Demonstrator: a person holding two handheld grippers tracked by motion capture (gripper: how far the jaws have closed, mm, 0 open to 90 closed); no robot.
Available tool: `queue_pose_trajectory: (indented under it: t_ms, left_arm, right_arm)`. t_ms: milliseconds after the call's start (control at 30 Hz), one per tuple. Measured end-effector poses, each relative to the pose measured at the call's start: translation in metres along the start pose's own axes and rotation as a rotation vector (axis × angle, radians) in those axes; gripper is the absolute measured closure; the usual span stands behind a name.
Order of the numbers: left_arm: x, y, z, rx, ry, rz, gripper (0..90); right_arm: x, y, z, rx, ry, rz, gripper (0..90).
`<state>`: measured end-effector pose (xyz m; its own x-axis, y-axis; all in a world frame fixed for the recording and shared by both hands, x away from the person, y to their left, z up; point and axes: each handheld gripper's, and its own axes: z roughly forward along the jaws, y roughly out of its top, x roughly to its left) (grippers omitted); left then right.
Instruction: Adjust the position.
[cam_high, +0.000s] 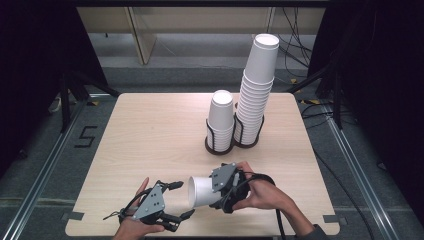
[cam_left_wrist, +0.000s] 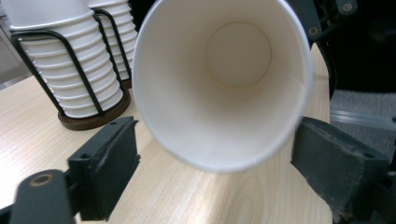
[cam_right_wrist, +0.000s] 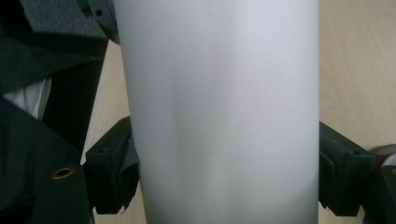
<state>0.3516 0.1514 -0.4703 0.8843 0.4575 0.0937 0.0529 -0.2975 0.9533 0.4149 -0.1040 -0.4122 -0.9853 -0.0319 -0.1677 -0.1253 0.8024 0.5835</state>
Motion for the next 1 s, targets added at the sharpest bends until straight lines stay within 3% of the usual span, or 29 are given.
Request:
queue_pose_trajectory:
  t_ms: [133, 167, 200, 300, 467, 533, 633, 667, 767, 900, 1000]
  left_arm:
    - [0.004, 0.000, -0.002, -0.060, -0.005, -0.097, 14.4]
    - [0.005, 0.000, -0.001, -0.080, -0.015, -0.112, 14.4]
    - [0.005, 0.000, -0.004, -0.071, -0.013, -0.124, 14.4]
    - [0.006, 0.000, -0.003, -0.115, -0.022, -0.164, 14.4]
    - [0.003, 0.000, 0.001, -0.130, -0.040, -0.192, 14.4]
    - [0.001, 0.001, 0.001, -0.121, -0.023, -0.197, 14.4]
    - [0.001, 0.001, 0.003, -0.157, -0.038, -0.211, 14.4]
    - [0.000, 0.002, 0.002, -0.144, -0.034, -0.213, 13.2]
    - [-0.002, 0.003, 0.004, -0.196, -0.060, -0.236, 10.5]
    - [-0.003, 0.004, 0.003, -0.204, -0.068, -0.242, 3.5]
    - [-0.004, 0.005, 0.003, -0.220, -0.070, -0.251, 4.8]
  right_arm:
    - [-0.007, -0.005, -0.010, -0.088, -0.022, 0.042, 21.8]
    - [-0.007, -0.006, -0.013, -0.108, -0.012, 0.069, 21.8]
    - [-0.008, -0.006, -0.014, -0.119, -0.013, 0.072, 21.7]
    - [-0.008, -0.007, -0.014, -0.137, -0.006, 0.074, 21.7]
    - [-0.007, -0.005, -0.011, -0.186, 0.029, 0.076, 21.6]
    - [-0.007, -0.005, -0.010, -0.191, 0.034, 0.064, 21.6]
    - [-0.004, -0.003, -0.006, -0.208, 0.068, 0.073, 21.6]
    - [-0.004, -0.003, -0.004, -0.211, 0.074, 0.076, 21.5]
    - [-0.003, -0.002, 0.001, -0.216, 0.086, 0.070, 21.5]
    - [0.000, 0.000, 0.006, -0.223, 0.117, 0.069, 21.5]
    - [0.002, 0.002, 0.010, -0.237, 0.134, 0.071, 21.5]
